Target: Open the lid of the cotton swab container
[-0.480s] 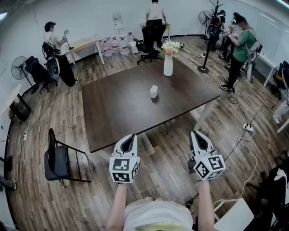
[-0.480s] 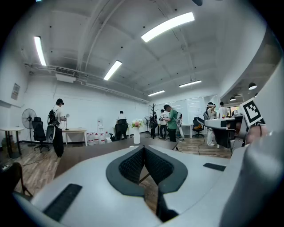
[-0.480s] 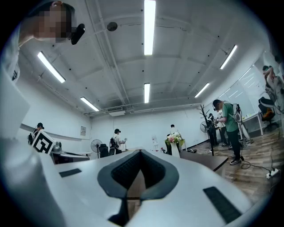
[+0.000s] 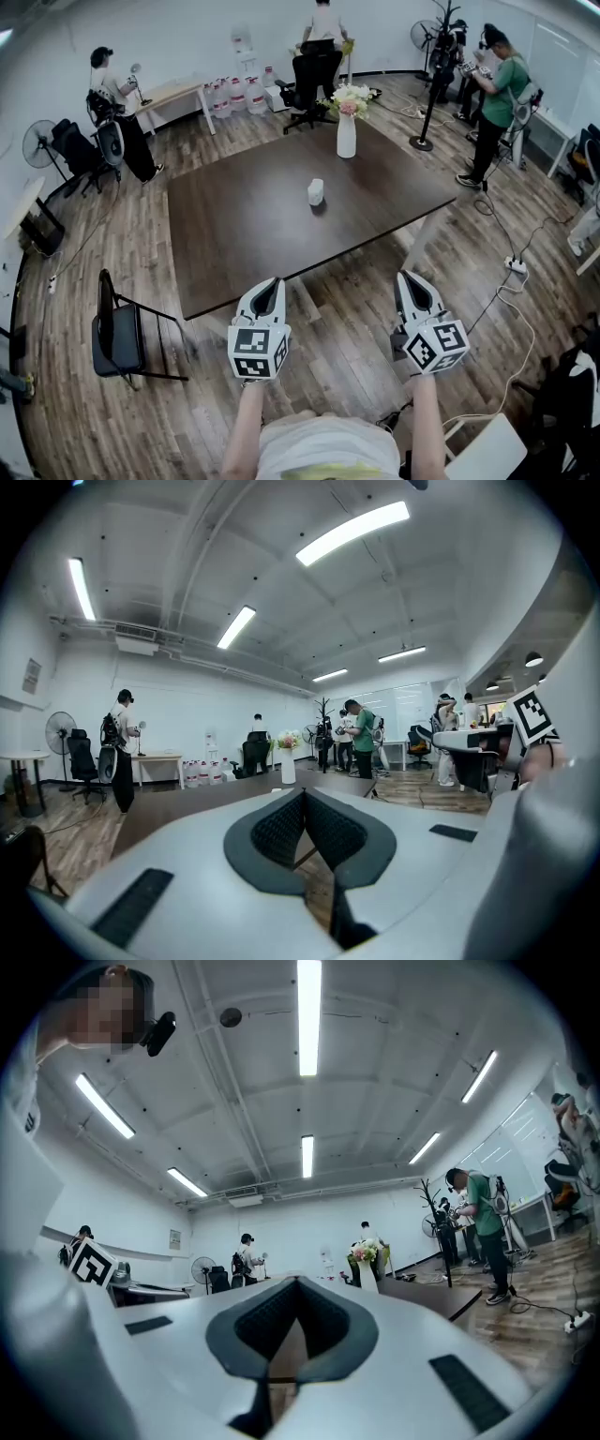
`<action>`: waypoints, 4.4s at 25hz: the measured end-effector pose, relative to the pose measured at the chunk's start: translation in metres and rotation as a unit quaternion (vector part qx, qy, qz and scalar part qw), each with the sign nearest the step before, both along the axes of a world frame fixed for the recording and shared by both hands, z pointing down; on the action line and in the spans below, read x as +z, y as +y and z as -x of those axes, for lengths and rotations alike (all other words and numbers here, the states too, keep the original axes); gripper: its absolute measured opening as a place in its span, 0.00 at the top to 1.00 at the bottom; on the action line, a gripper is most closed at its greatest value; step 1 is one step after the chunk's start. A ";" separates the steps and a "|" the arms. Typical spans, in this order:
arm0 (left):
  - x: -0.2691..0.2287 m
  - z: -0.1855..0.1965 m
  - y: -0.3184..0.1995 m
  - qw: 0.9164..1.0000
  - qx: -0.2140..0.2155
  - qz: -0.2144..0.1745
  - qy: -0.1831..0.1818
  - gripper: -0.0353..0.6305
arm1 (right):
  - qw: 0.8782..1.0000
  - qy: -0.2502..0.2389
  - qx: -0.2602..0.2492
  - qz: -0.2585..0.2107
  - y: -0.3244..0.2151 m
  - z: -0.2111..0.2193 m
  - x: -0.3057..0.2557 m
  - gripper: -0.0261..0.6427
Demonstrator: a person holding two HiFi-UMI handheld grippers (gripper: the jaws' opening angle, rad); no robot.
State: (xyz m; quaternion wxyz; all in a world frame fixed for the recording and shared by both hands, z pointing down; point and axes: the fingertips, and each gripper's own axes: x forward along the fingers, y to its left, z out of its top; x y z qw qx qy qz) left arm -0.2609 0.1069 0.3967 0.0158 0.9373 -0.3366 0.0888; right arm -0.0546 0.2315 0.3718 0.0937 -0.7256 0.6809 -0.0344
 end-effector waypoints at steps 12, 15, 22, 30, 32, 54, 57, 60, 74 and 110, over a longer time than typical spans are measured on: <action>0.012 -0.017 0.009 1.000 0.001 0.009 -0.002 0.91 | 1.000 -0.017 -0.009 0.006 -0.001 -0.010 0.017 0.93; 0.015 -0.023 0.008 1.000 0.002 0.013 -0.004 0.91 | 1.000 -0.022 -0.013 0.010 -0.005 -0.013 0.022 0.93; 0.023 -0.053 -0.015 1.000 0.011 0.015 -0.006 0.91 | 1.000 -0.021 -0.014 0.011 -0.027 -0.036 0.027 0.93; 0.027 -0.125 -0.063 0.999 0.040 0.025 -0.004 0.91 | 0.999 -0.029 -0.003 0.027 -0.078 -0.092 0.035 0.93; 0.027 -0.141 -0.077 0.999 0.043 0.024 -0.005 0.91 | 0.999 -0.033 -0.006 0.028 -0.095 -0.105 0.036 0.93; 0.054 -0.206 -0.201 0.999 0.002 0.039 -0.033 0.91 | 0.996 -0.052 -0.054 0.055 -0.238 -0.171 0.059 0.93; 0.058 -0.200 -0.220 0.998 -0.021 0.047 -0.037 0.91 | 0.994 -0.057 -0.071 0.056 -0.264 -0.175 0.060 0.93; 0.061 -0.197 -0.243 0.997 -0.050 0.056 -0.035 0.91 | 0.993 -0.059 -0.091 0.054 -0.293 -0.183 0.059 0.93; 0.086 -0.235 -0.313 0.985 -0.133 0.095 -0.052 0.91 | 0.970 -0.062 -0.222 0.080 -0.421 -0.214 0.066 0.93; 0.225 -0.264 -0.336 0.966 -0.105 0.214 -0.101 0.57 | 0.932 -0.056 -0.297 0.201 -0.465 -0.219 0.164 0.93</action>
